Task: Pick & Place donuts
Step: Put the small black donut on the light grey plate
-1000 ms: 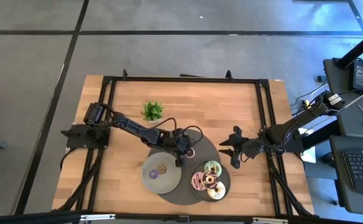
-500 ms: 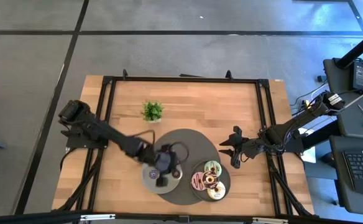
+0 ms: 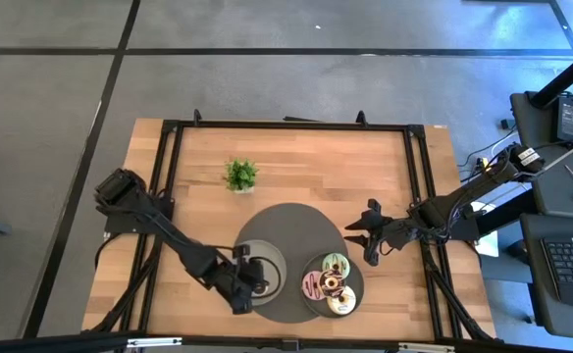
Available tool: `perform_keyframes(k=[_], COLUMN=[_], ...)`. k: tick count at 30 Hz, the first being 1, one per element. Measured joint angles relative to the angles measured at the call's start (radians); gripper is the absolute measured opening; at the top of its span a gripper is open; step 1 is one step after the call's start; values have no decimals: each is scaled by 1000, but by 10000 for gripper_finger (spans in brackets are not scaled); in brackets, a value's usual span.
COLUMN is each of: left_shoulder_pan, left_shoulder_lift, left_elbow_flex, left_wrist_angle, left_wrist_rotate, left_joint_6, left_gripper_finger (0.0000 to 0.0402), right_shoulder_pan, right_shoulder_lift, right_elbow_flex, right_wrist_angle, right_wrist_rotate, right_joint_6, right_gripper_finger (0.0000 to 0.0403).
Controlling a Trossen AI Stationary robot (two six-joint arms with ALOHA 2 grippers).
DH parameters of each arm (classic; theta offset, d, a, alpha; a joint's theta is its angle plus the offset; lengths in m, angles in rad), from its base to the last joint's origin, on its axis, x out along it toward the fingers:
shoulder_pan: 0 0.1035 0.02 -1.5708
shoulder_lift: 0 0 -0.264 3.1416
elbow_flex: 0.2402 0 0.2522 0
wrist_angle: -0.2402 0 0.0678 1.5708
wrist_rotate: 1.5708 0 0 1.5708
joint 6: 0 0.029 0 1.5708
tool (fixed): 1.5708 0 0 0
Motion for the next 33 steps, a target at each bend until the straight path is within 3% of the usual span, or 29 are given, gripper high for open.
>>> perform_keyframes(k=[8, 33], left_shoulder_pan=[2, 2], left_shoulder_lift=[62, 64], left_elbow_flex=[0, 0], left_wrist_angle=[-2, -23], left_wrist_rotate=[2, -35], left_joint_6=[-16, -2], left_gripper_finger=[6, 19], right_shoulder_pan=[0, 0], right_shoulder_lift=[0, 0], right_elbow_flex=[0, 0], right_wrist_angle=[2, 2], right_wrist_rotate=[1, 0], right_joint_6=[21, 19], right_gripper_finger=[142, 142])
